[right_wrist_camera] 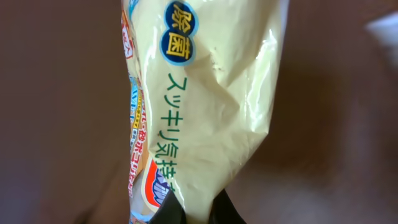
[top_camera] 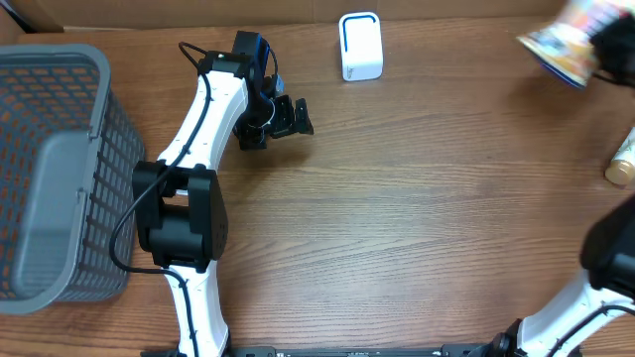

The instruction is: Scan the item barcode

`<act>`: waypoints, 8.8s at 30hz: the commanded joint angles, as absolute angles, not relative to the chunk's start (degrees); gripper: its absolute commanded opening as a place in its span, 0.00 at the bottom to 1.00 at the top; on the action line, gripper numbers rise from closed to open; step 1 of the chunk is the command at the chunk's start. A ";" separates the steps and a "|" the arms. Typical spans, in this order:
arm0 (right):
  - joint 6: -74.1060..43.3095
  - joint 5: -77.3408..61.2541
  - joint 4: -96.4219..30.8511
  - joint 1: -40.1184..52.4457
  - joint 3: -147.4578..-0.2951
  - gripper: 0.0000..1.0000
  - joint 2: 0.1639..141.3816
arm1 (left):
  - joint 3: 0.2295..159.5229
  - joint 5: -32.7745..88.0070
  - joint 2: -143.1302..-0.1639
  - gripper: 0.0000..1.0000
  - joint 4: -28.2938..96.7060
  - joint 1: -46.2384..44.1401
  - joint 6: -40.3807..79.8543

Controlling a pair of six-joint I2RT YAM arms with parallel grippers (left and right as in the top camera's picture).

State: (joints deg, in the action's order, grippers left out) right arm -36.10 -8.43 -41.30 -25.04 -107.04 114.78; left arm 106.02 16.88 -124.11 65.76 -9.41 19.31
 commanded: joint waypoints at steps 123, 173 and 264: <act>-8.91 -18.04 -97.03 -11.94 -83.15 1.00 53.63 | 106.10 16.25 -124.40 1.00 65.91 -11.27 19.70; -1.43 -15.59 -9.87 2.20 -7.51 1.00 1.10 | 106.10 16.08 -124.40 1.00 65.91 -11.27 19.70; -1.28 -0.10 -5.08 2.46 -0.47 1.00 0.14 | 106.10 16.08 -124.40 1.00 65.73 -11.27 19.70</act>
State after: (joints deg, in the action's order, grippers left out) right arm -0.89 -1.04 -5.19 2.66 -1.06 0.73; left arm 106.02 16.43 -124.11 65.95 -10.55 19.31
